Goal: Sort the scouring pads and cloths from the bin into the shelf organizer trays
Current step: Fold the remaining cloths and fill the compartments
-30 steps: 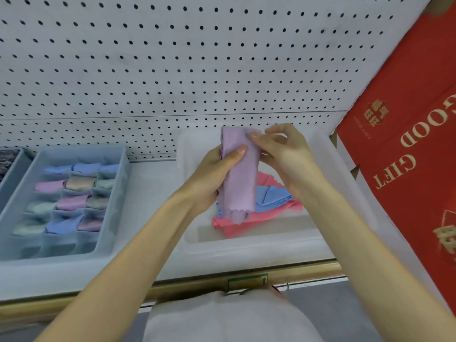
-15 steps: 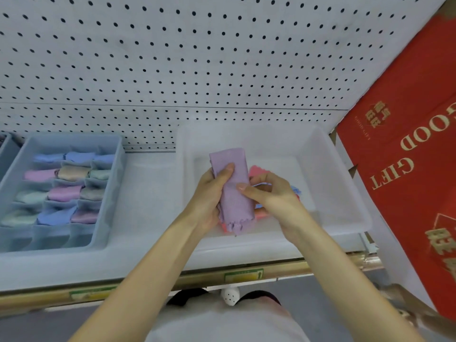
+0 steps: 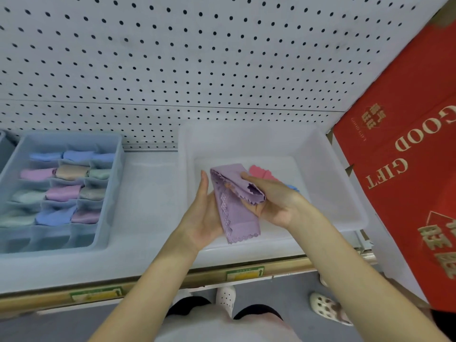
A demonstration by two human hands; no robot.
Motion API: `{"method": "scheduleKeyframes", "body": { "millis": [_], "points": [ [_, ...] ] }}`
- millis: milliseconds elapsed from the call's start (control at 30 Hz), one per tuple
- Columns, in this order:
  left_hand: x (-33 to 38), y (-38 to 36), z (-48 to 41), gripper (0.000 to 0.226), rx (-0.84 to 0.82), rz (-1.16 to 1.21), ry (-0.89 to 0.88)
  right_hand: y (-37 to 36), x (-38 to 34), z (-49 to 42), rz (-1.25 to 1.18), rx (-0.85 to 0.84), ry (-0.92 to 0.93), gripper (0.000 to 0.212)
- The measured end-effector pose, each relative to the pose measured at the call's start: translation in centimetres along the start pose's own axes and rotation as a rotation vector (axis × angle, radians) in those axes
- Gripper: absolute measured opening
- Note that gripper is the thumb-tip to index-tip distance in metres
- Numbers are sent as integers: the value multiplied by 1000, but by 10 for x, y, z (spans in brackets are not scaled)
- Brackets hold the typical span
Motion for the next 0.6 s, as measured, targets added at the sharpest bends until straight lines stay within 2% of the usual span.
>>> {"method": "scheduleKeyframes", "body": {
  "millis": [67,233,333,433,533,600],
  "points": [
    [2,2,0,85,0,23,-17,0,1,1,6,13,3,13],
    [11,5,3,90,-21,78,-16,0,6,13,274,-69,27,17],
    [15,3,4,79,-1,55,8,0,11,19,383,-109,22,26],
    [15,2,3,61,22,23,37,-1,13,24,517,-100,36,23],
    [14,2,4,50,29,-13,83,-4,16,30,790,-58,65,14],
    [17,1,3,49,30,-51,69,-2,16,31,1069,-12,69,21]
  ]
}}
Point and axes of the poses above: each hand's wrist, its own z-axis away from the middle knuckle, its own y-axis out of the back of the hand, x = y × z, the point moved 5 cm from there along -z, towards the middle knuckle, and after that the axes turned 2 degrees about -x, right-handed, at the moved point
